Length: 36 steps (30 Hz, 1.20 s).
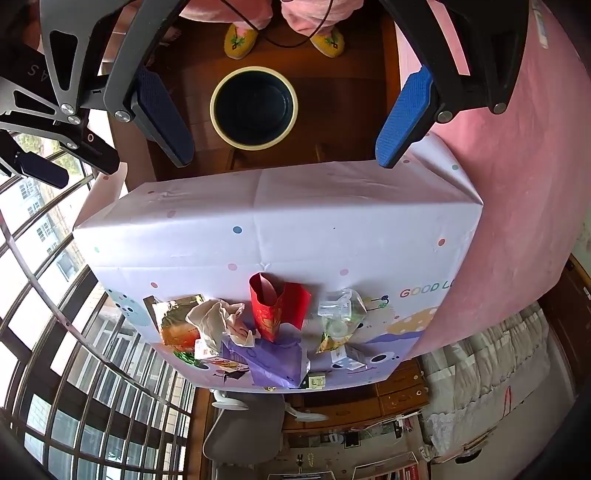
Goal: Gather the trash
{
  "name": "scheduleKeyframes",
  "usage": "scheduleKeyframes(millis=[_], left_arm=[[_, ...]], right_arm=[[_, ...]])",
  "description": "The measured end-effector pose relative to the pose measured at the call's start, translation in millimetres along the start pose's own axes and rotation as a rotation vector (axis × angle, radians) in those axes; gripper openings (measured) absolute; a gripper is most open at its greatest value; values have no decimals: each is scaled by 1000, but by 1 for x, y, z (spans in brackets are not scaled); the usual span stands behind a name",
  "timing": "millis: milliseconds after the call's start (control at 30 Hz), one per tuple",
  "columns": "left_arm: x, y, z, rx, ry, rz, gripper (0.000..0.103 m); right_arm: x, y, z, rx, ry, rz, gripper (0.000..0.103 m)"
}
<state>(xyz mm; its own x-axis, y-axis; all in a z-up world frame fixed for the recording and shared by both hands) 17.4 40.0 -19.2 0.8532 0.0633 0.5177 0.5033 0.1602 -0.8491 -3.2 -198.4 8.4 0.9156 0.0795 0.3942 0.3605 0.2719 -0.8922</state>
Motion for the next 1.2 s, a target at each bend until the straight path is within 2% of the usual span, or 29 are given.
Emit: scheduleKeyframes(millis=[33, 467, 1200], left_arm=[[-7, -11, -32, 42, 24, -29, 100], [-7, -19, -30, 47, 12, -48, 98], [-6, -16, -22, 61, -6, -34, 98]], right_arm=[[1, -2, 0, 2, -3, 1, 71], [0, 1, 5, 2, -15, -13, 71], [0, -1, 10, 13, -33, -14, 71]])
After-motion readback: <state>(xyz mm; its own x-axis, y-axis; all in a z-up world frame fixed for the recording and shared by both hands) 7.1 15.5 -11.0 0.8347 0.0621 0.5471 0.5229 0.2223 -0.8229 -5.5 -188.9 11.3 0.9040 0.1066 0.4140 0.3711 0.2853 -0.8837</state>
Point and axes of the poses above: each gripper's, at about its wrist camera, not at the fingertips, and y roughly the way its jaws point, z to its left, x to its top, the point moved 3 cm from there along y, roughly the way its jaws point, and after that the axes turned 10 degrees about x, right-handed, at the moved point
